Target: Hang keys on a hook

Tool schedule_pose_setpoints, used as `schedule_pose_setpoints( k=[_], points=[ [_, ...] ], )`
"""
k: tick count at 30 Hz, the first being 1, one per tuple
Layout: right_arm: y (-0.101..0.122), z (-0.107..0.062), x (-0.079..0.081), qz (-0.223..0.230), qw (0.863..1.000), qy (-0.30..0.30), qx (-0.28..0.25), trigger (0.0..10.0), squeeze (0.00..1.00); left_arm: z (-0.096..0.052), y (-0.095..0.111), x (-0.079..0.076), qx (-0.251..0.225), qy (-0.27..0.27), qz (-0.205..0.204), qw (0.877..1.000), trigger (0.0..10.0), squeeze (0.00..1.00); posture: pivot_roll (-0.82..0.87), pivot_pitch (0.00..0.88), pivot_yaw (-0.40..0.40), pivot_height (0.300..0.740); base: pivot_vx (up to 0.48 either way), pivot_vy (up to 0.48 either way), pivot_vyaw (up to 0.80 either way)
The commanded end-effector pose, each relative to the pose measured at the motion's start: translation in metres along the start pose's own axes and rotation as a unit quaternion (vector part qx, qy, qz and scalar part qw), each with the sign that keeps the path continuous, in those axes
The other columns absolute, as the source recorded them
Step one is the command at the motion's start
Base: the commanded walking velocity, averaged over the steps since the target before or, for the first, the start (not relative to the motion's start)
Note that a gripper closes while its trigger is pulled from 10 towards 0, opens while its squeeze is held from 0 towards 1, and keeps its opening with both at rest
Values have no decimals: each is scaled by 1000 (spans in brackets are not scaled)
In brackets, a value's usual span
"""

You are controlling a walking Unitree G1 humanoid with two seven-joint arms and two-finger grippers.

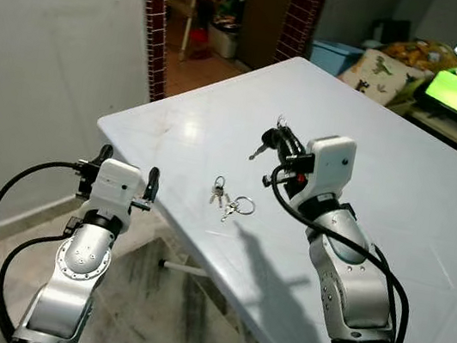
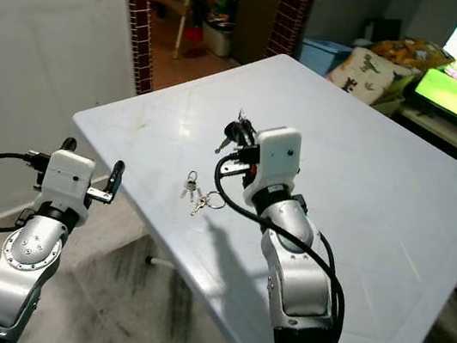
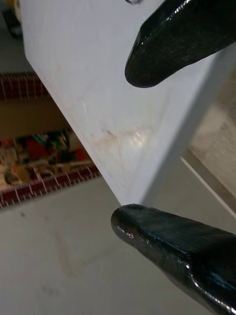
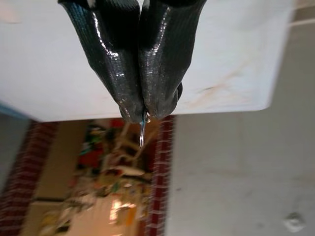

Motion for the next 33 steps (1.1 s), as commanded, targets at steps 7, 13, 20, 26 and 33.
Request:
schedule_pose_setpoints(
  k=[7, 13, 20, 26, 33],
  points=[
    [4, 0, 4, 7, 1000, -12, 0, 10000, 0, 2, 3, 4, 7, 0, -10, 1000, 10000, 0, 85, 0, 33, 740, 0, 0, 800],
    [2, 1, 5, 11, 1000, -16, 5, 10000, 0, 4, 1, 11, 18, 10, -12, 1000, 10000, 0, 91, 0, 45, 740, 0, 0, 800],
    [0, 6, 7, 14, 1000, -14, 10, 10000, 0, 6, 1, 12, 24, 12, -16, 1000, 10000, 0, 104, 0, 46, 740, 0, 0, 800],
    [1, 8, 9, 25, 1000, -12, 10, 10000, 0, 8, 0, 14, 30, 20, -20, 999, 10000, 0, 102, 0, 38, 740, 0, 91, 400],
    [1, 9, 6, 23, 1000, -12, 11, 10000, 0, 9, -2, 13, 33, 23, -27, 999, 10000, 0, 95, 0, 28, 740, 0, 317, 0]
  ],
)
Point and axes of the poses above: a point about 5 cm out from each wrist's last joint towards the gripper, its own z axis pointing out of the wrist towards the gripper, its own y axis along the axis of the wrist's last joint, x = y × z, the point moved 2 cm from there along z, pointing out of the wrist towards the gripper, and after that the axes turned 8 degrees about -z, right-handed, at the moved point
